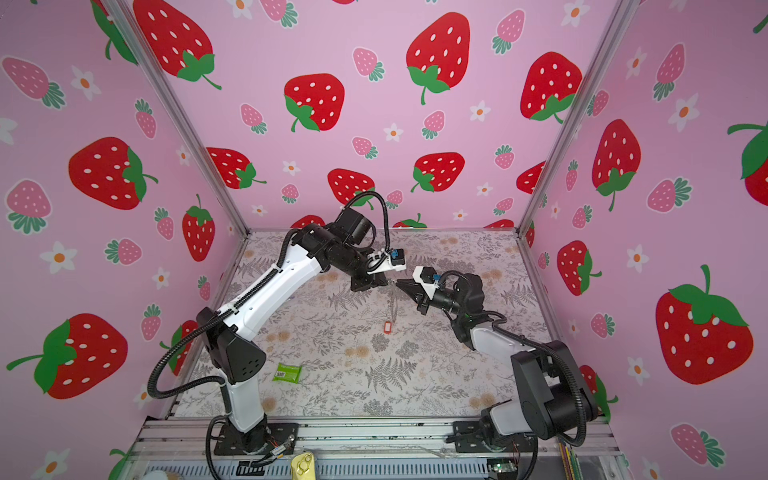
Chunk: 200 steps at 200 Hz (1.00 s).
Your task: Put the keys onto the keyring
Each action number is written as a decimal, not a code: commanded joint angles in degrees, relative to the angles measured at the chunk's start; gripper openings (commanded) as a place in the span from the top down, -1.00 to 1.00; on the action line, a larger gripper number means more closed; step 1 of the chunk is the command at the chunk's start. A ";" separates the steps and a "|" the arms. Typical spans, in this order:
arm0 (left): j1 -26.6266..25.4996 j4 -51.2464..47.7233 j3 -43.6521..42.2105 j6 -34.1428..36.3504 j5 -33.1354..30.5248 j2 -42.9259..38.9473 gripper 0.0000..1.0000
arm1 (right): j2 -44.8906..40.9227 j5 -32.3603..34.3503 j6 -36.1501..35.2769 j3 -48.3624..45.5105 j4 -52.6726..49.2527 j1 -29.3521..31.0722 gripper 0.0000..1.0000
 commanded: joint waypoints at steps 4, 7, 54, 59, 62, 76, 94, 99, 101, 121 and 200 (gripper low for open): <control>0.29 0.39 2.61 -1.75 -1.15 1.96 1.00 | -2.85 6.37 -0.91 -0.53 -3.59 -2.19 0.45; 0.29 0.85 2.81 -2.53 -1.01 2.44 1.00 | -3.41 7.53 -0.76 -0.80 -3.66 -2.66 0.43; -1.21 16.54 8.64 -17.09 10.47 10.10 1.00 | -13.47 34.50 -5.62 -3.18 -11.46 -8.58 0.20; -1.33 18.47 10.12 -18.51 11.62 11.26 1.00 | -13.92 37.41 -6.35 -2.69 -12.91 -8.81 0.19; -1.33 19.52 10.86 -19.22 12.29 12.04 1.00 | -14.04 39.02 -6.61 -2.25 -13.75 -9.03 0.18; -1.27 23.39 12.85 -22.05 14.79 14.68 1.00 | -14.48 44.47 -8.47 -0.57 -17.09 -9.64 0.17; -0.92 25.84 9.94 -21.86 16.29 14.97 1.00 | -14.12 45.53 -11.06 1.22 -19.96 -9.83 0.18; -0.59 26.19 7.94 -21.41 15.63 14.50 1.00 | -14.00 44.80 -11.34 1.67 -20.50 -9.87 0.18; -0.44 26.42 7.29 -21.19 15.45 14.28 1.00 | -13.95 44.38 -11.47 1.77 -20.68 -9.88 0.18; 1.57 29.21 -4.39 -18.62 13.57 11.16 1.00 | -12.48 39.81 -11.46 2.27 -22.29 -9.79 0.20; 5.11 25.82 -29.06 -6.95 -3.14 4.94 1.00 | -10.44 40.78 -11.32 -3.28 -22.80 -8.65 0.20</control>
